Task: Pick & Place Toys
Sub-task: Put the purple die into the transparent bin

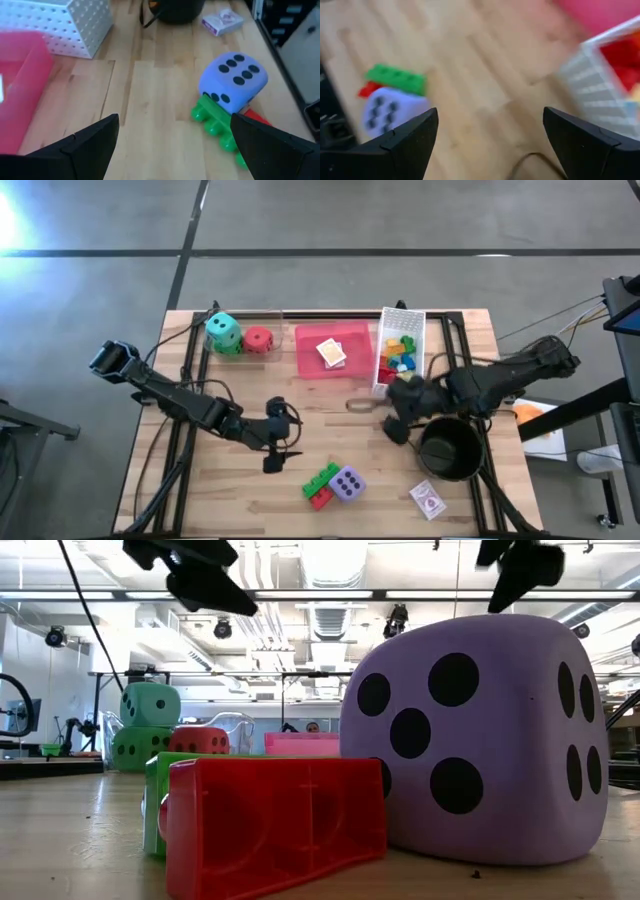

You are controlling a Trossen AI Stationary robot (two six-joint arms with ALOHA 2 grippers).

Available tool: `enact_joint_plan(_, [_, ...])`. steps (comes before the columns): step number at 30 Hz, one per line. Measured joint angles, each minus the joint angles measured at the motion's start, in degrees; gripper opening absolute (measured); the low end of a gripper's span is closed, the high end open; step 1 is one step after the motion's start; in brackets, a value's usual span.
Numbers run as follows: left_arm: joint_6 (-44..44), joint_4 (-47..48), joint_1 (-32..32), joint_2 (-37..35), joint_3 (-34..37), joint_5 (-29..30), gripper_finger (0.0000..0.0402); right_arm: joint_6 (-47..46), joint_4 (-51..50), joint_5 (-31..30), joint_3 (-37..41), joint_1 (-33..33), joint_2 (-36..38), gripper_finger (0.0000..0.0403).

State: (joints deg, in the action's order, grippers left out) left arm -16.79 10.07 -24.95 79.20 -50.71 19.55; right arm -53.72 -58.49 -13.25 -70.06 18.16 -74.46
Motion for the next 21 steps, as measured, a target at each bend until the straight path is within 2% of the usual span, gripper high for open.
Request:
enact_joint_plan(7, [2.47,4.59,0.61,0.64,-1.48,-0.07,0.0385,-4.82,10.59,0.1,-0.07,7.35,-7.03,0.0352])
enact_joint_plan(11, [2.04,4.56,0.67,0.57,-1.48,-0.27,0.0385,-9.33,12.09,-0.15,-1.72,9.9,-12.34,0.0352])
enact_joint_plan(15, [2.01,4.83,0.67,0.63,-1.46,-2.97,0.0385,-13.09,13.45,0.47,-3.8,12.08,-17.99,0.0352])
enact_joint_plan(21, [4.09,4.8,0.67,0.63,-1.46,-4.62,0.0385,-14.11,14.36,2.33,-9.88,13.19,-26.9,0.0352])
